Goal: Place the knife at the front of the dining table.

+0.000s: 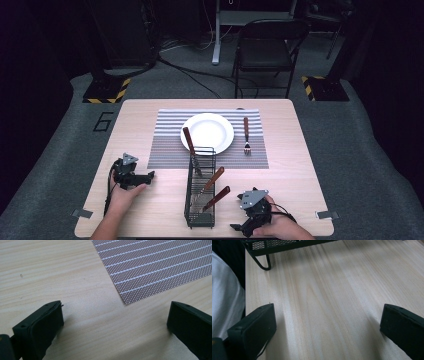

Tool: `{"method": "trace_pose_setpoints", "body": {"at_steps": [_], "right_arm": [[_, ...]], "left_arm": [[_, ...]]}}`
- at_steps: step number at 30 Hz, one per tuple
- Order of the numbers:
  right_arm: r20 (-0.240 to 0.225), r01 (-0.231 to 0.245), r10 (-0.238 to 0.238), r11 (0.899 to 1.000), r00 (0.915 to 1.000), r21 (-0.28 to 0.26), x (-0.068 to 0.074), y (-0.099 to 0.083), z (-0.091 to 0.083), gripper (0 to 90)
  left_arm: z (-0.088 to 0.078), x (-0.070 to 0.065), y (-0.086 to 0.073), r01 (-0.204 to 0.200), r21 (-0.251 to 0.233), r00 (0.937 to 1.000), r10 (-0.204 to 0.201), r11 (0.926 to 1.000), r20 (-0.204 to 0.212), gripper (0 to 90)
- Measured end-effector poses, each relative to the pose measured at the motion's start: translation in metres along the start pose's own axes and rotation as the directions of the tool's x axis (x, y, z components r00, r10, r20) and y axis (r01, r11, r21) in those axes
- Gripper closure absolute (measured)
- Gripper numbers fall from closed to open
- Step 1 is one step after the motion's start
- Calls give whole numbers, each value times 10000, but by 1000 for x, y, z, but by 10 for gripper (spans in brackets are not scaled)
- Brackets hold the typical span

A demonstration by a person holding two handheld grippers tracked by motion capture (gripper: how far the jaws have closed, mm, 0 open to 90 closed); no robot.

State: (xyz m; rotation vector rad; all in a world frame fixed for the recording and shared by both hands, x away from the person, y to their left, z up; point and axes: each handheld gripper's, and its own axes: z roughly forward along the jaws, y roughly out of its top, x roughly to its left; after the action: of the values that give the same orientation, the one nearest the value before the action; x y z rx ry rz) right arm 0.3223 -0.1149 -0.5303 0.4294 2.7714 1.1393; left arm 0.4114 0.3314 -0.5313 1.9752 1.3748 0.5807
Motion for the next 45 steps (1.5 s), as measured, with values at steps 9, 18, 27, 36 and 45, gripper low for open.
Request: {"method": "trace_pose_setpoints", "body": {"at_steps": [9,18,27,36,45], "right_arm": [[-5,45,-45,10000,10000,-14,0,0,0,0],[-12,-2,2,10000,10000,15,0,0,0,0],[-13,-27,27,10000,10000,17,0,0,0,0],[-27,-18,18,10000,10000,18,0,0,0,0],[-27,-16,16,10000,10000,17,0,0,0,0]], "left_arm": [[-7,1,1,75,29,10000,-75,10000,41,167],[-24,-4,7,399,554,9987,-416,9977,305,392],[-55,-26,35,453,-228,9915,-422,9987,1227,455],[-70,-56,63,387,-911,9783,-192,9951,2062,499],[-76,-80,90,-87,-1257,9574,445,9920,2853,506]]}}
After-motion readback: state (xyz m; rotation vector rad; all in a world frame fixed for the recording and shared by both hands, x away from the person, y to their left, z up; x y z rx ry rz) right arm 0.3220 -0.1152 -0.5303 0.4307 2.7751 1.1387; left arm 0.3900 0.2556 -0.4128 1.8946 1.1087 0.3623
